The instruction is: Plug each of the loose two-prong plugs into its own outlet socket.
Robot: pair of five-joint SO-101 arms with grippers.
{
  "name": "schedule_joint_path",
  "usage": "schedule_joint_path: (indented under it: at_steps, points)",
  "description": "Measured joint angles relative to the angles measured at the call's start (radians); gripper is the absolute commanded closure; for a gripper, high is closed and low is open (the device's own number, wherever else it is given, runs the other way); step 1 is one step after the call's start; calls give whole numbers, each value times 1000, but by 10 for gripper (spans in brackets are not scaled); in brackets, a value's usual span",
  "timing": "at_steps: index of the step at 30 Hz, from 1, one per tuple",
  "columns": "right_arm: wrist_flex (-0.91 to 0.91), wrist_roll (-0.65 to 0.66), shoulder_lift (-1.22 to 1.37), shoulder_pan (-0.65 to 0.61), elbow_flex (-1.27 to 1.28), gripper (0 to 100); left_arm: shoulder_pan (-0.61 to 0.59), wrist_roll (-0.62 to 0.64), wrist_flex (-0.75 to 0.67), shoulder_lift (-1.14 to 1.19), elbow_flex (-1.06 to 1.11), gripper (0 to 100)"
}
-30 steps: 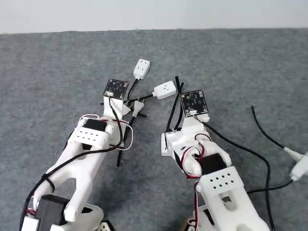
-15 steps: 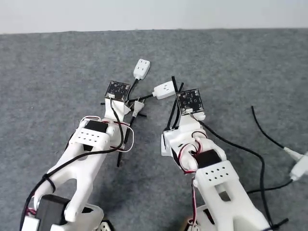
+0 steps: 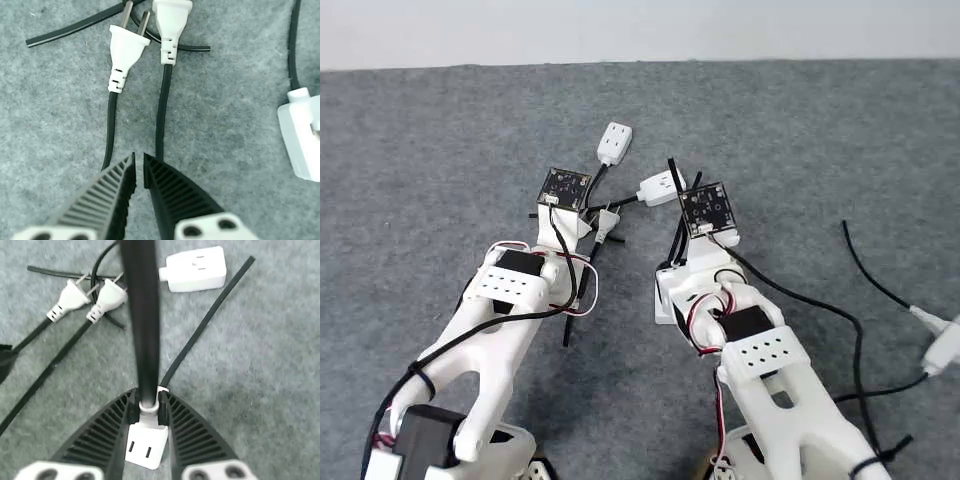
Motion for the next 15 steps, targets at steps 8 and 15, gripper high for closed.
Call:
schedule_joint_path:
  at_steps: [8, 15]
  points:
    - [0, 0, 0, 0, 0, 991, 0, 0, 0, 0, 0, 978]
    - [-5, 37, -3, 3, 31, 991, 0, 0, 0, -6, 20, 978]
